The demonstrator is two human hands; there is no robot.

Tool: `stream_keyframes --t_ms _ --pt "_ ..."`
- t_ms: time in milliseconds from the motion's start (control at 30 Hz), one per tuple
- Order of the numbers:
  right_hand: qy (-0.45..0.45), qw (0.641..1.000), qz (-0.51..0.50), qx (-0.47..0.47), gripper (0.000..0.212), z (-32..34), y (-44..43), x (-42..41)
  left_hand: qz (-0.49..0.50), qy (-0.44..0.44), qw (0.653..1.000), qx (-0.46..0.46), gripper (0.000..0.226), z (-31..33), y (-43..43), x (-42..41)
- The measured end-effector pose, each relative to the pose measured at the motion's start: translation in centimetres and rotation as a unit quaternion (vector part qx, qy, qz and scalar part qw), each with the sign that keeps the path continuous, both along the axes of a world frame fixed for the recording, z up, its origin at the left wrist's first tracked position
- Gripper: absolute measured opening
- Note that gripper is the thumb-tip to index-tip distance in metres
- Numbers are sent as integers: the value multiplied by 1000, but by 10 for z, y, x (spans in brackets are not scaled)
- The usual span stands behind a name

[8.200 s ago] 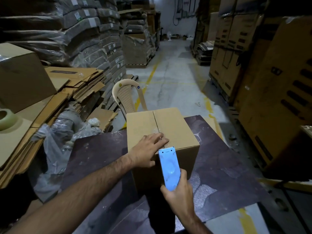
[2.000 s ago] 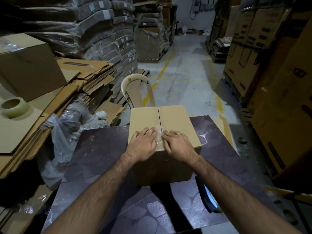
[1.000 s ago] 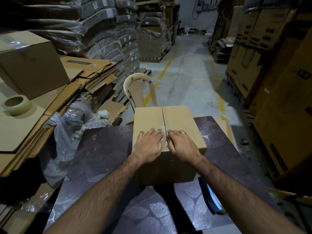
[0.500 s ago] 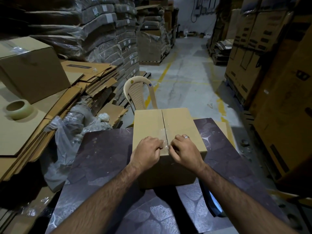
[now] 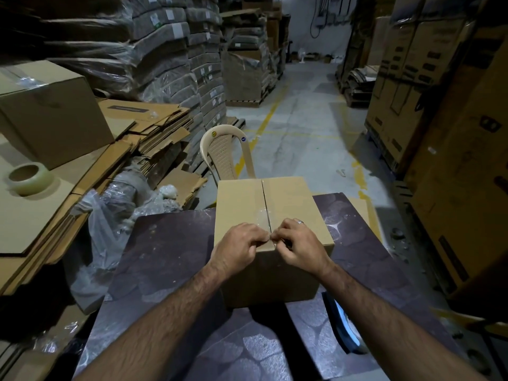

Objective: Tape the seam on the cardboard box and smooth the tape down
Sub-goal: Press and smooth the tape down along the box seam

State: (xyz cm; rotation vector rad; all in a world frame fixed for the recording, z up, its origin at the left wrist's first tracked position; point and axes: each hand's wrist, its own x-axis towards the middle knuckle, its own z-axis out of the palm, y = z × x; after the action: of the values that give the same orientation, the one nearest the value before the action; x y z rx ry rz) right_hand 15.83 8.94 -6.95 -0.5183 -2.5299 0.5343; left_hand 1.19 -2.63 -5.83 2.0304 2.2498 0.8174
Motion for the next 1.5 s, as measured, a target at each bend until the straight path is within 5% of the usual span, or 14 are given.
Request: stream_keyframes --t_ms 433,700,867,1033,1133,1300,1500 --pt "-24 999 -42 20 10 -3 -3 -4 40 5 999 -6 32 -2 4 4" --pt "-89 993 -66 48 18 2 -7 -10 51 65 992 -98 32 -1 10 0" --pt "-162 983 -62 56 36 5 2 -21 45 73 976 -200 53 3 21 -8" --pt "-178 982 -57 37 32 8 6 -25 66 87 979 -170 40 6 25 -10" --pt "-228 972 -48 28 43 15 9 -34 48 68 970 -229 53 11 31 -12" --pt "-205 976 -65 21 37 10 10 -36 83 58 982 -157 45 6 30 -7" --pt "-218 972 -85 13 45 13 8 -39 82 82 975 -192 55 5 33 -7"
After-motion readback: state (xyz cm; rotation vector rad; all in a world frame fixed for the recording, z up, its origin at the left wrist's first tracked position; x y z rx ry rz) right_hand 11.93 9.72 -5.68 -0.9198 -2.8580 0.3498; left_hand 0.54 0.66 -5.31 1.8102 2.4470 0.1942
